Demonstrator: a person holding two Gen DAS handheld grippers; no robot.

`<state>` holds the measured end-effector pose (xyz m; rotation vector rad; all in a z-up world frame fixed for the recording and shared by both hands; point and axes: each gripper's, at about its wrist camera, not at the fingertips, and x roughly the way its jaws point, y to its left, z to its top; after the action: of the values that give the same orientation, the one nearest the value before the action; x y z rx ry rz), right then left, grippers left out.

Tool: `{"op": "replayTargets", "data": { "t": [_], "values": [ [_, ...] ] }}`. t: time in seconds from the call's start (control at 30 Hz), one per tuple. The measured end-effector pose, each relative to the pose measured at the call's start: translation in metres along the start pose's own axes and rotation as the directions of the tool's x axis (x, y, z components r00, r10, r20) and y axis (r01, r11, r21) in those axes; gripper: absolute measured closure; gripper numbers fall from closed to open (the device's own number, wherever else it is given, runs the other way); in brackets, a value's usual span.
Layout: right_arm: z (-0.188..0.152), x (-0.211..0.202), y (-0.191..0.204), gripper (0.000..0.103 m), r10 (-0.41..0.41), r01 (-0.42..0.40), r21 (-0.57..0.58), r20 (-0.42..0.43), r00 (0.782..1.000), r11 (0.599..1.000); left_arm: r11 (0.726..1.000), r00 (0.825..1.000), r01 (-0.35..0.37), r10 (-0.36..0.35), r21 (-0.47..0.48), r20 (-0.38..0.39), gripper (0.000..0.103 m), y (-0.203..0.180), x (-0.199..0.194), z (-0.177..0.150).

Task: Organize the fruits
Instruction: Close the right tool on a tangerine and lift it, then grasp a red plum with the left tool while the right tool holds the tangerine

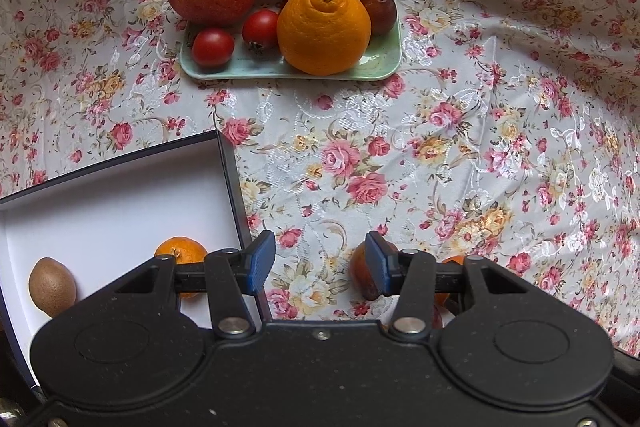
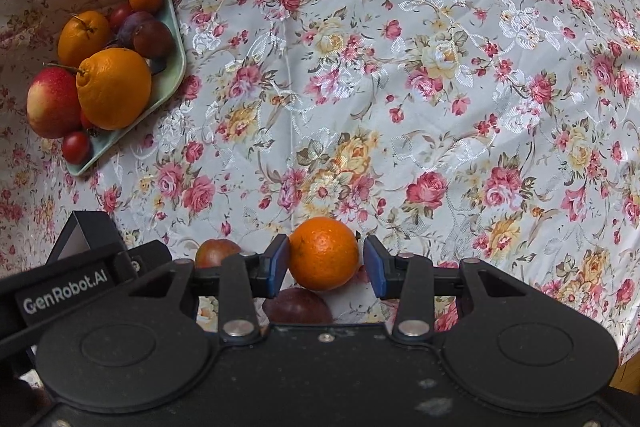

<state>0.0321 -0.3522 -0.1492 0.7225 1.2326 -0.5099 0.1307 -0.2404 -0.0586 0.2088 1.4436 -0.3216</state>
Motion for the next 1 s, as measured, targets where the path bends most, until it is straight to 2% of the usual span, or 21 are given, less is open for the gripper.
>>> {"op": "replayTargets", "data": {
  "t": [0.17,0.43,0.7,1.0],
  "values": [
    [-0.003,0.003,0.006,0.062,-0.006,0.005,-0.030,-0.010,1.000,1.000,1.000,1.000,0.005,-0.005,-0.012,-0.001,0.048,0.002,0.000,0.001],
    [-0.006,-0.004,-0.006,0.068,-0.004,0.005,0.014,-0.012,1.000,1.000,1.000,1.000,0.018,-0.018,0.009,-0.014,0.048,-0.007,0.001,-0.001],
    [0.000,-0.018,-0.037,0.069,-0.051,0.050,0.065,0.009,0.999,0.997,0.998,0.999,0.045,-0.043,0.048,-0.025,0.048,-0.030,0.004,-0.003],
    [0.010,-0.033,-0.075,0.069,-0.045,0.042,0.171,0.016,0.999,0.984,0.993,0.999,0.017,-0.013,0.118,-0.034,0.048,-0.058,0.013,-0.007]
  ]
}}
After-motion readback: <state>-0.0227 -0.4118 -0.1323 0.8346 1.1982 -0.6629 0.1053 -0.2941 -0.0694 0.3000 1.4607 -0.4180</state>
